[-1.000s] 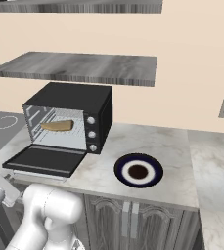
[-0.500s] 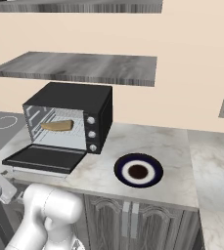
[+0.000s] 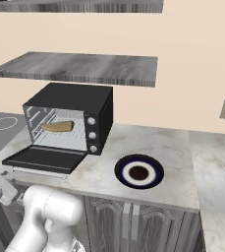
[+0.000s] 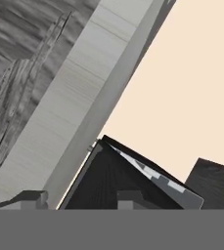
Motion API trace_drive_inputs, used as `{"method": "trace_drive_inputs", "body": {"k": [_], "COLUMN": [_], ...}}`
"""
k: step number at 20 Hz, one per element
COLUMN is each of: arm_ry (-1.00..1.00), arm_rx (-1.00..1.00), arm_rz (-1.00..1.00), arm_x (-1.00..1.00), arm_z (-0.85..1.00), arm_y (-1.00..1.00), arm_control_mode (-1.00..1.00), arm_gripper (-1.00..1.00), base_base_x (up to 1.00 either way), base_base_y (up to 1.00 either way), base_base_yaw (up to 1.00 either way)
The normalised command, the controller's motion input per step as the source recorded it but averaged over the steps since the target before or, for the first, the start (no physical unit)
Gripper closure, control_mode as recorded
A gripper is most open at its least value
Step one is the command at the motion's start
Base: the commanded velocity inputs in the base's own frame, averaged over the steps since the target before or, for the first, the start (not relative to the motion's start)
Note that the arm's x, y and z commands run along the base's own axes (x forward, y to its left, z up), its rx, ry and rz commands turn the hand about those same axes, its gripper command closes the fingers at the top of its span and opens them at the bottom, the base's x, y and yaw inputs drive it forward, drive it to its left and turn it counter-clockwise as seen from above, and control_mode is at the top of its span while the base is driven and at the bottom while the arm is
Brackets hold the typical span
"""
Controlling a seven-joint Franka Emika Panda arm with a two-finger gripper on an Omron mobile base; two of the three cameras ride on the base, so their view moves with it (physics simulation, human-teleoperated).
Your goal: Pull the toaster oven rack outwards. Pick up the baguette from the plate and place it on the toaster oven rack. Close the toaster oven door fully and set the temperature to the lowest setting.
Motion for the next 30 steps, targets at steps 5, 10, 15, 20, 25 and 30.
{"method": "trace_drive_inputs", "body": {"k": [5,10,15,20,25,30], "arm_ry": [-0.14,-0.13,-0.09,0.0,0.09,0.13], "arm_rx": [-0.26,-0.21,-0.13,-0.12,-0.2,-0.28], "arm_rz": [-0.02,0.0,0.0,0.0,0.0,0.0], "arm_x": [0.65,0.4,0.49,0.74,0.87,0.99], "arm_z": [1.0,1.0,1.0,1.0,1.0,1.0], "arm_y": [0.0,0.0,0.0,0.0,0.0,0.0], "arm_control_mode": [-1.0,-1.0,-1.0,-1.0,-1.0,-1.0], "arm_gripper": [1.0,1.0,1.0,1.0,1.0,1.0], "base_base_x": [0.0,0.0,0.0,0.0,0.0,0.0], "base_base_y": [0.0,0.0,0.0,0.0,0.0,0.0], "base_base_yaw": [0.0,0.0,0.0,0.0,0.0,0.0]}}
